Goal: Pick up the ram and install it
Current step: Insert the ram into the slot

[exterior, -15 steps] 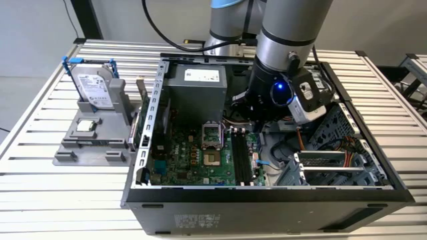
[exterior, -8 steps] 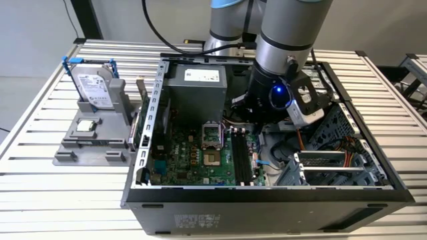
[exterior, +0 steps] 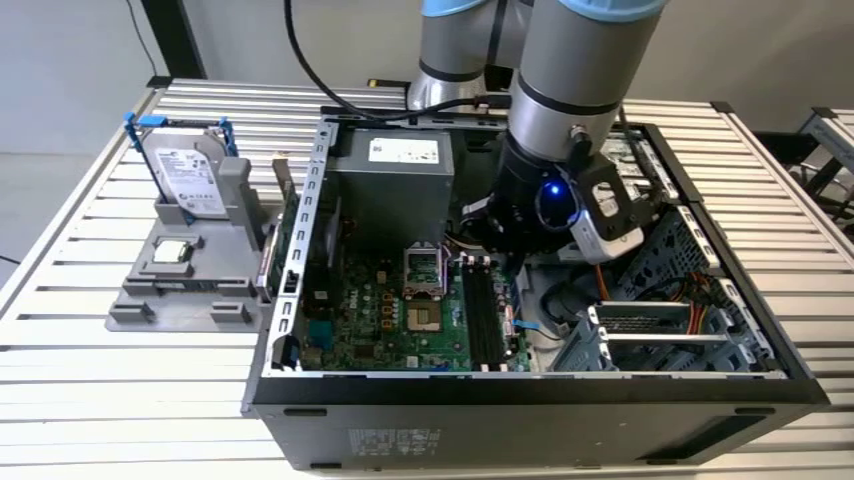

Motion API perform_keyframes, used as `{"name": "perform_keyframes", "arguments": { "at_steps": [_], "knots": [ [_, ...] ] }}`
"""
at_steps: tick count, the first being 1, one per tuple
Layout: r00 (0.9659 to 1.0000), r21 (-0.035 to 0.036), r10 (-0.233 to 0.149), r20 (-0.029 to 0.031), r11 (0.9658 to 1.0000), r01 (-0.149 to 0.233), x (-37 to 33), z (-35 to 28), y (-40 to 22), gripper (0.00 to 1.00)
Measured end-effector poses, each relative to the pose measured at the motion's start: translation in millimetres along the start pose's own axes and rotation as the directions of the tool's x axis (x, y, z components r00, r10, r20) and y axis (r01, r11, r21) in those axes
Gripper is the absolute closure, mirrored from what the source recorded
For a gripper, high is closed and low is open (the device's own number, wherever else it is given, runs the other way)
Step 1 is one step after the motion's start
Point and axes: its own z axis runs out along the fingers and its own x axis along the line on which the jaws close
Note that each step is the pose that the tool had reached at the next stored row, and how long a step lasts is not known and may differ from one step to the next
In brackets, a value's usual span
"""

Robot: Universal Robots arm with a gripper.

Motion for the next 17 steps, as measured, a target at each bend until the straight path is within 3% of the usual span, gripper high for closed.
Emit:
{"name": "perform_keyframes", "arguments": {
  "at_steps": [6, 17],
  "knots": [
    [1.0, 0.0014, 0.002, 0.0001, 1.0, -0.002, 1.6, 10.4, -0.8, 1.0],
    [1.0, 0.003, 0.003, -0.0013, 1.0, -0.003, 1.7, 24.9, -11.6, 1.0]
  ]
}}
